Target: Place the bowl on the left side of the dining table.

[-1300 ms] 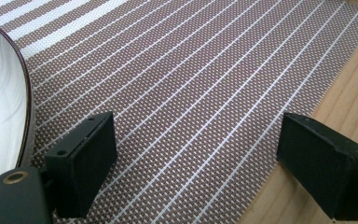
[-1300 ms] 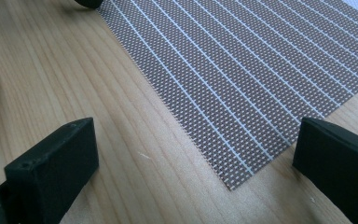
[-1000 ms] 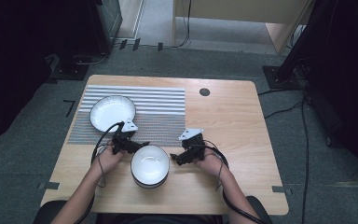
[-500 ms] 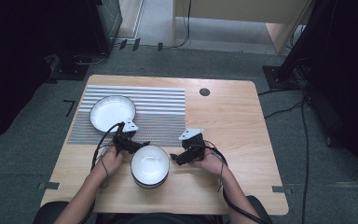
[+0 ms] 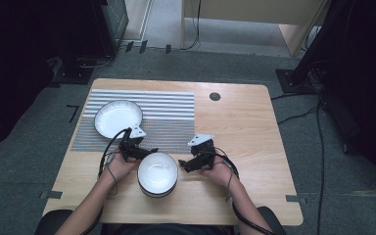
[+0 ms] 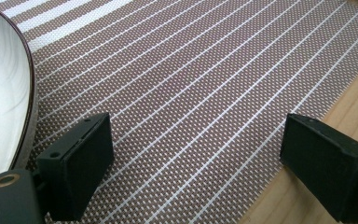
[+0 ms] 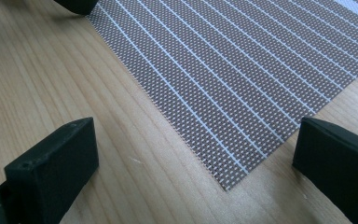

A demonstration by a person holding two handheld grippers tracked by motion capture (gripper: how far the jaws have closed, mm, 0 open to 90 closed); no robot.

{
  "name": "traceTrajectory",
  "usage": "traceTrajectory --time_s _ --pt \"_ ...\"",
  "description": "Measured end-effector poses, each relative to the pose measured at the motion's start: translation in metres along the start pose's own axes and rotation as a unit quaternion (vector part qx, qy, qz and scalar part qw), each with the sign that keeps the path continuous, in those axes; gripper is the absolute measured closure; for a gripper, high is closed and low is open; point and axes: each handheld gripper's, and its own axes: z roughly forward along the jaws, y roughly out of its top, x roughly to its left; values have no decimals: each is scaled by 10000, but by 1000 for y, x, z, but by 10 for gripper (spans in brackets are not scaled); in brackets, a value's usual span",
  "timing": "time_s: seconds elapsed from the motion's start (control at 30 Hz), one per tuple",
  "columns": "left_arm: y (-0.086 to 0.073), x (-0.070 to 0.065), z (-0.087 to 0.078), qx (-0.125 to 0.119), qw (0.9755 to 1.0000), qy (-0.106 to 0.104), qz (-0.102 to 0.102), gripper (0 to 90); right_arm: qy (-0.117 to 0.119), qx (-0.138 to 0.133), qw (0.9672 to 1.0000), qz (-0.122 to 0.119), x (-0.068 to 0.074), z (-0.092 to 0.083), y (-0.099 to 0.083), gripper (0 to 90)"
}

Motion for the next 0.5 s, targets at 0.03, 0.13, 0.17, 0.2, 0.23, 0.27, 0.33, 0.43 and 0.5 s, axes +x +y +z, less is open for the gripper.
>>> traceTrajectory --time_s 0.03,0.13,0.17,0.2,0.23,0.27,0.33,0.43,0.5 --pt "1 0 0 42 10000 1 16 89 -2 1 10000 4 0 0 0 0" --pt "2 1 0 92 10000 -12 36 89 -21 -13 10000 16 0 0 0 0" --pt "3 1 0 134 9999 -16 35 89 -27 -22 10000 3 0 0 0 0" --pt "4 1 0 150 9999 -19 33 90 -28 -21 10000 5 0 0 0 0" --pt "4 1 0 150 9999 -19 33 90 -27 -21 10000 8 0 0 0 0" --pt "4 1 0 174 9998 -24 38 90 -27 -21 10000 8 0 0 0 0" --pt "5 2 0 231 9997 -68 94 88 -31 -20 10000 5 0 0 0 0" --pt "7 6 -2 316 9992 -250 13 82 -30 -20 10000 4 0 0 0 0" --pt "8 10 -4 289 9984 -437 -206 82 -28 -22 10000 6 0 0 0 0"
